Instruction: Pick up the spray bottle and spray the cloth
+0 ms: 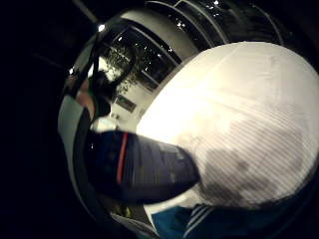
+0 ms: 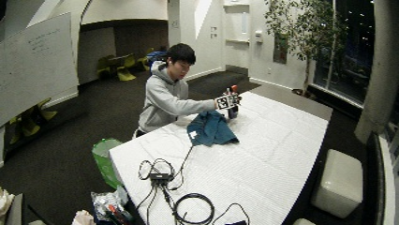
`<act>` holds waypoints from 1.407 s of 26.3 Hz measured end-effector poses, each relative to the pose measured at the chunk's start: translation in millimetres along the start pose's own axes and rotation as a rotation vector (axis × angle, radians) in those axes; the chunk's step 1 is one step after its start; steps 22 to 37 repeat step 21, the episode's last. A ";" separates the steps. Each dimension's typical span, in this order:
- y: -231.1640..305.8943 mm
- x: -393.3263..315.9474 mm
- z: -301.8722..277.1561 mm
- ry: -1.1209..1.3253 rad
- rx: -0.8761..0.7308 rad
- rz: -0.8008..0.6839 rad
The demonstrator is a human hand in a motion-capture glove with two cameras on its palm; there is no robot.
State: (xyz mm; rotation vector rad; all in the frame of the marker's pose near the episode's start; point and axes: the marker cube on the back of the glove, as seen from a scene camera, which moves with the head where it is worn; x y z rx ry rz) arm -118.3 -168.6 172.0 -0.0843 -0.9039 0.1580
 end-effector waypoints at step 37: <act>85.9 -48.6 -66.2 -0.192 -0.328 0.036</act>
